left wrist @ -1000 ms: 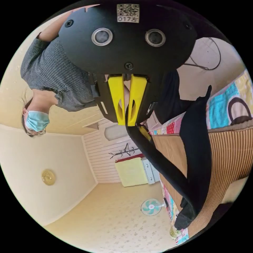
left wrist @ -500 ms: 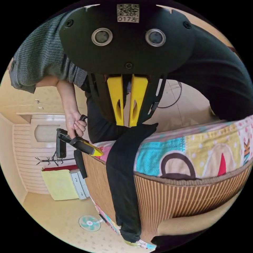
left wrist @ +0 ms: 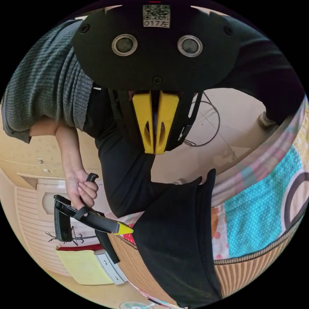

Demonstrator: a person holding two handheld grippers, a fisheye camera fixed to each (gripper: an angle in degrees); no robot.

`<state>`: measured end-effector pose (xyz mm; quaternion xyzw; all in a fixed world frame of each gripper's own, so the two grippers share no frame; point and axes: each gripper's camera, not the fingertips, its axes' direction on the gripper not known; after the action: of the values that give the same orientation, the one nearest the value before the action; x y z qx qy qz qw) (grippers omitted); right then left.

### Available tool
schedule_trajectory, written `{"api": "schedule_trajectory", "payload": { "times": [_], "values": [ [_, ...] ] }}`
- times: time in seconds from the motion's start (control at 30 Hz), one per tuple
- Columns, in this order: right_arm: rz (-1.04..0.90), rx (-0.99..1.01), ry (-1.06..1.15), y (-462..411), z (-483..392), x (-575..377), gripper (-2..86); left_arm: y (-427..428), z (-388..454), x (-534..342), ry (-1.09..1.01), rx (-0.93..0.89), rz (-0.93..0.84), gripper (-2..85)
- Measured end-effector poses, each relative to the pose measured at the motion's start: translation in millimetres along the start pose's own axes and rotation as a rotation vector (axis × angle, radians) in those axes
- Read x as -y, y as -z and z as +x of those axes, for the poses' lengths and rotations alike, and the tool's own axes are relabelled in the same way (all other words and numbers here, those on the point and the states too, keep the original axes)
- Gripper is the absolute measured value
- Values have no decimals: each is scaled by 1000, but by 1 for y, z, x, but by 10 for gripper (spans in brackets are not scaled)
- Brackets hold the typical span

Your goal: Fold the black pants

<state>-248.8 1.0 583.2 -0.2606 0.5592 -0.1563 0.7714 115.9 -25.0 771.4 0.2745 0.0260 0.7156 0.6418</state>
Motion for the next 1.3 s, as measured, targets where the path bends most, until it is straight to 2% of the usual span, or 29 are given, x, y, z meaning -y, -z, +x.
{"api": "schedule_trajectory", "payload": {
  "times": [0.1,0.17,0.27,0.4,0.47,0.57,0.73,0.8,0.87,0.97,1.1,1.17,1.23,1.3],
  "values": [
    [21,84,-59,0,15,0,19,29,4,-11,52,75,170,48],
    [47,105,-86,0,21,5,26,66,2,-15,91,110,343,67],
    [114,121,-106,3,21,18,46,100,-1,-6,97,97,487,76],
    [64,107,-108,-15,20,42,58,93,-13,35,93,94,369,83],
    [70,114,-88,-15,20,40,52,81,-21,45,85,95,322,42],
    [53,114,-28,-12,20,21,36,67,-18,33,83,-4,270,5],
    [-246,169,28,-24,34,-1,22,30,16,9,4,78,57,15],
    [-187,204,53,-3,46,-1,25,35,25,3,5,89,86,47],
    [-37,296,22,22,64,6,35,64,31,0,33,85,235,104],
    [121,401,-73,38,103,29,85,100,16,16,90,41,400,109],
    [118,318,-87,20,110,73,97,123,-10,48,175,-11,505,115],
    [92,363,-71,7,104,88,91,131,-19,66,223,-7,542,100],
    [65,397,-76,-4,99,96,79,131,-23,79,262,-9,521,72],
    [59,338,-102,-6,93,90,49,130,-26,83,301,-4,492,44]
  ]
}}
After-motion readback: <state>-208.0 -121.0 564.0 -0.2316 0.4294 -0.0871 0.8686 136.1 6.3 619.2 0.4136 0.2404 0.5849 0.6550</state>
